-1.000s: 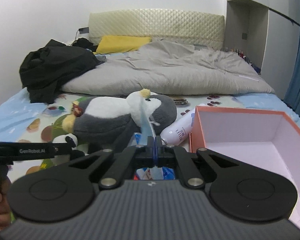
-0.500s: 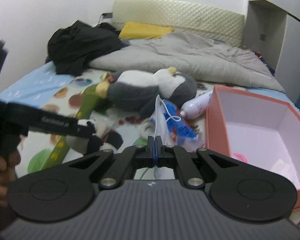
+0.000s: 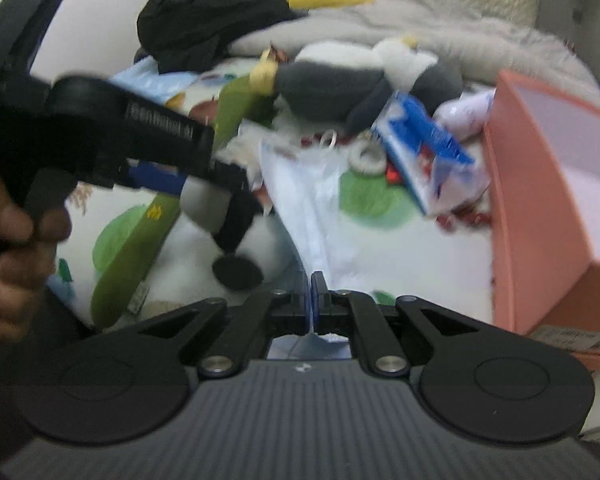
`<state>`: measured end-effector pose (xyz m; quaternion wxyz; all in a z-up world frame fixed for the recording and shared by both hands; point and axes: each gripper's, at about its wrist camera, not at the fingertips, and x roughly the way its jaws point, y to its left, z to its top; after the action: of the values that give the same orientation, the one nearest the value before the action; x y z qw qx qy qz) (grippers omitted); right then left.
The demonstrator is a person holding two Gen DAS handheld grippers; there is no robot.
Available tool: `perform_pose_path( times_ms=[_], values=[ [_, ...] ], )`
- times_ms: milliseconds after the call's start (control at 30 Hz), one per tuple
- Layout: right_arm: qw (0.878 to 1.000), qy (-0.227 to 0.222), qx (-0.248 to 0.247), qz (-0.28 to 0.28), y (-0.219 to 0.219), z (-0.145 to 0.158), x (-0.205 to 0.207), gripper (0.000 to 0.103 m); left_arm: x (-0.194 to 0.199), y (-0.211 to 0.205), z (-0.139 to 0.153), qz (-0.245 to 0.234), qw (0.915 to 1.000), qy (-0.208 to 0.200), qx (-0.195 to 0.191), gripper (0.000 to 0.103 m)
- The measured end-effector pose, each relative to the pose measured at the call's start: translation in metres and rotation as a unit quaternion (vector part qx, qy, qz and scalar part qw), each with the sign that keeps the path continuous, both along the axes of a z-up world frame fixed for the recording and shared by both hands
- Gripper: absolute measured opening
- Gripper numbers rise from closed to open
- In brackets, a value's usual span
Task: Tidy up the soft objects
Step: 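Lift the white face mask with the right tool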
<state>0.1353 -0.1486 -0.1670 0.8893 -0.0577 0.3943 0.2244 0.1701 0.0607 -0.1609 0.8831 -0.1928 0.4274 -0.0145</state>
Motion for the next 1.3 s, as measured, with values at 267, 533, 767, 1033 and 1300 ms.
perform_pose_path(
  times_ms=[267, 533, 767, 1033, 1300],
  values=[
    [0.999, 0.003, 0.040, 0.020, -0.006, 0.002, 0.009, 0.046, 0.030, 0.009, -0.012, 0.018, 0.9996, -0.003, -0.020, 0.063],
    [0.999, 0.017, 0.048, -0.013, -0.008, -0.014, 0.043, 0.046, 0.027, 0.024, -0.008, 0.051, 0.9975, -0.021, -0.045, 0.076],
    [0.999, 0.027, 0.031, 0.011, 0.009, -0.036, 0.055, 0.045, 0.000, 0.026, -0.001, 0.063, 0.9963, -0.020, -0.054, 0.076],
    [0.999, 0.014, -0.014, 0.031, 0.022, -0.048, 0.048, 0.039, -0.012, 0.004, -0.020, 0.065, 0.9943, 0.003, -0.085, 0.076],
    [0.999, 0.016, -0.006, 0.047, 0.025, -0.048, 0.046, 0.008, -0.010, -0.004, -0.028, 0.076, 0.9917, 0.006, -0.103, 0.075]
  ],
)
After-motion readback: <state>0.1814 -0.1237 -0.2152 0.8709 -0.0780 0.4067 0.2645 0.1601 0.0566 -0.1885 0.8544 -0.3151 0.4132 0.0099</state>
